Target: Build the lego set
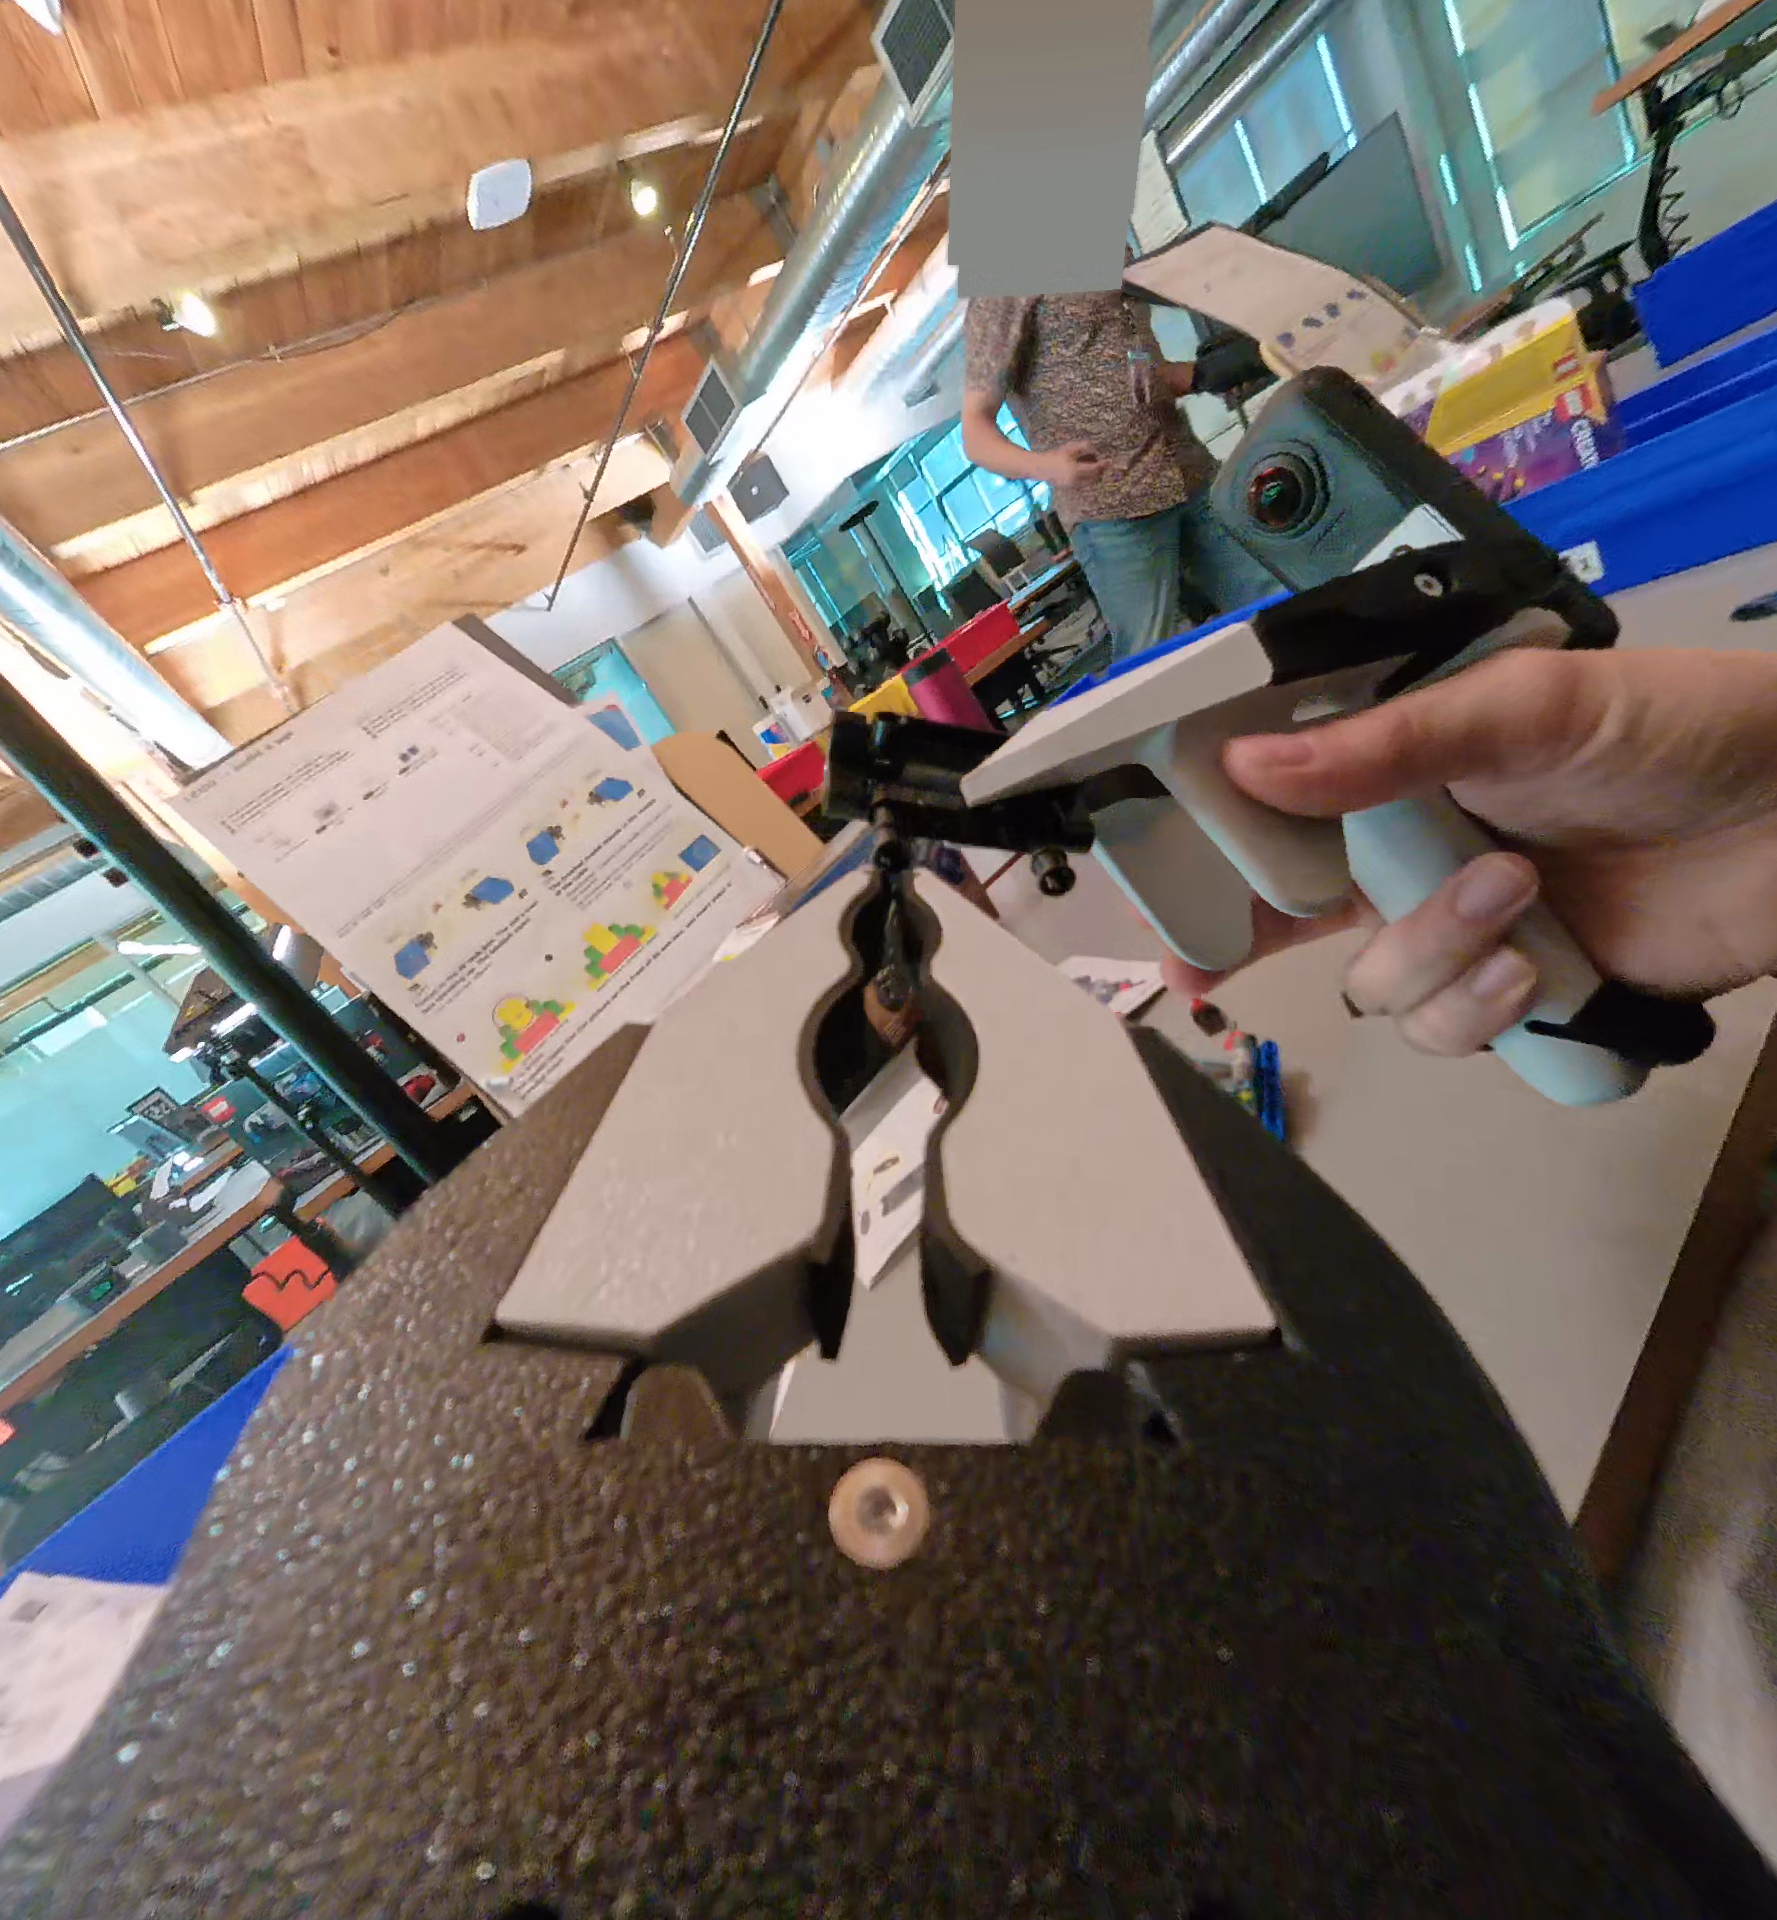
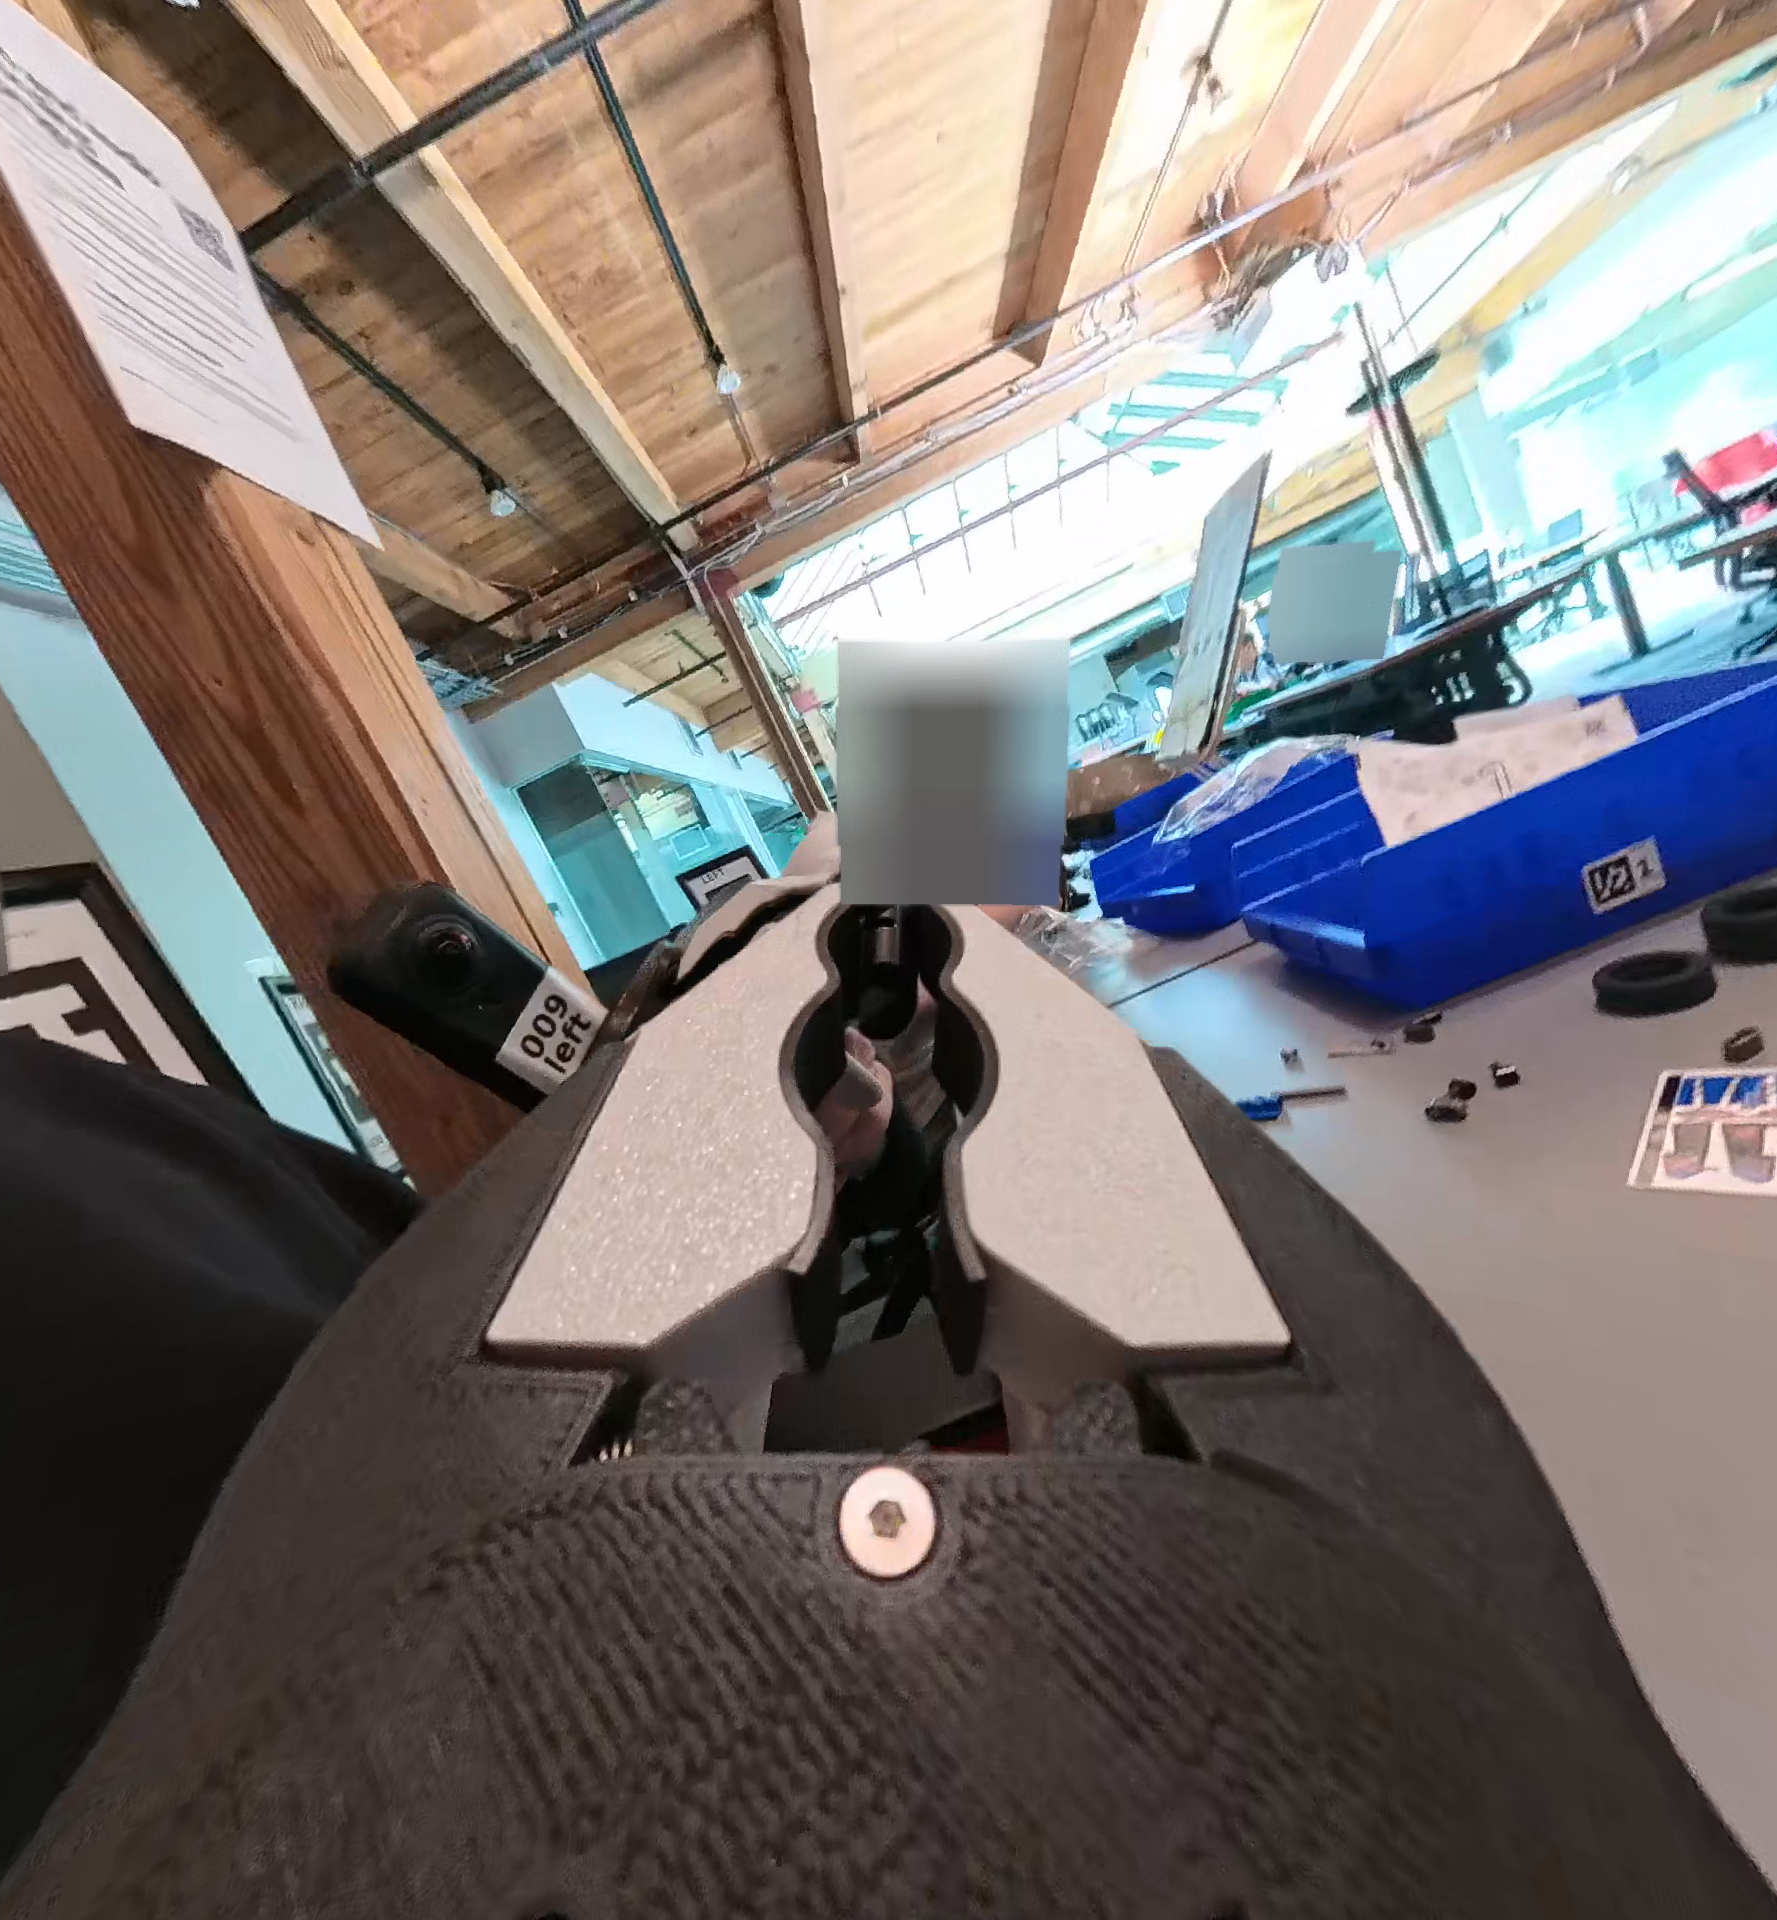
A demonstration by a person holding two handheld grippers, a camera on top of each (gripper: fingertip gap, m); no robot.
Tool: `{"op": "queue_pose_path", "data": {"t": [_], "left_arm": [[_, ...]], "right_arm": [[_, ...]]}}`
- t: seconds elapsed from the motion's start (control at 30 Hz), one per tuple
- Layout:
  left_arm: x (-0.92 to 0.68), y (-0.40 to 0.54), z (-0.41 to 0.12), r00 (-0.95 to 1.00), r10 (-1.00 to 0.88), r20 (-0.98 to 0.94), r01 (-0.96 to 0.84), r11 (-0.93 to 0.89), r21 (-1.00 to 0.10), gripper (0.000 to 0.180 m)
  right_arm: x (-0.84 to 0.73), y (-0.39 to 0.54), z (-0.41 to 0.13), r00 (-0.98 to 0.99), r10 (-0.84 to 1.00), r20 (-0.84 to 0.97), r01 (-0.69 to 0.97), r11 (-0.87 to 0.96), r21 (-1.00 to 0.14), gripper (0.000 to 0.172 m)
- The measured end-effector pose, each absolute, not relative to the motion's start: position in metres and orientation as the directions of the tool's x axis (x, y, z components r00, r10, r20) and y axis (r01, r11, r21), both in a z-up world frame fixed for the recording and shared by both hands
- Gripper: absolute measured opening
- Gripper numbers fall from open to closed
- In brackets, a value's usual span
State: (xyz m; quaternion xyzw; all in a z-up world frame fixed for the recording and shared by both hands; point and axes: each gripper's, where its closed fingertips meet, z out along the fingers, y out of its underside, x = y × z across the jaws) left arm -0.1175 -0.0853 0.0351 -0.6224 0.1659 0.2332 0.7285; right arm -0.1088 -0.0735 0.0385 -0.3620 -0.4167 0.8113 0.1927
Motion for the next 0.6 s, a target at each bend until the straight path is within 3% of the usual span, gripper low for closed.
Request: {"op": "queue_pose_path", "data": {"t": [0.13, 0.23, 0.3, 0.53, 0.6], "left_arm": [[-0.11, -0.084, 0.048, 0.841, 0.116, -0.528, -0.541, 0.152, -0.827, 0.002], [-0.098, -0.086, 0.057, 0.871, 0.052, -0.488, -0.487, 0.21, -0.848, 0.016], [-0.096, -0.087, 0.065, 0.886, 0.056, -0.461, -0.46, 0.233, -0.857, 0.003], [-0.091, -0.092, 0.077, 0.896, 0.031, -0.442, -0.434, 0.263, -0.862, 0.013], [-0.093, -0.095, 0.081, 0.91, 0.039, -0.412, -0.406, 0.283, -0.869, 0.003]], "right_arm": [[-0.099, -0.073, 0.052, -0.646, 0.682, -0.342, -0.093, -0.516, -0.852, 0.007], [-0.096, -0.074, 0.057, -0.595, 0.759, -0.265, -0.149, -0.428, -0.891, 0.007], [-0.093, -0.079, 0.061, -0.587, 0.781, -0.211, -0.178, -0.379, -0.908, 0.007], [-0.084, -0.087, 0.081, -0.524, 0.841, -0.133, -0.237, -0.293, -0.926, 0.007], [-0.084, -0.089, 0.084, -0.477, 0.876, -0.067, -0.253, -0.21, -0.944, 0.007]]}}
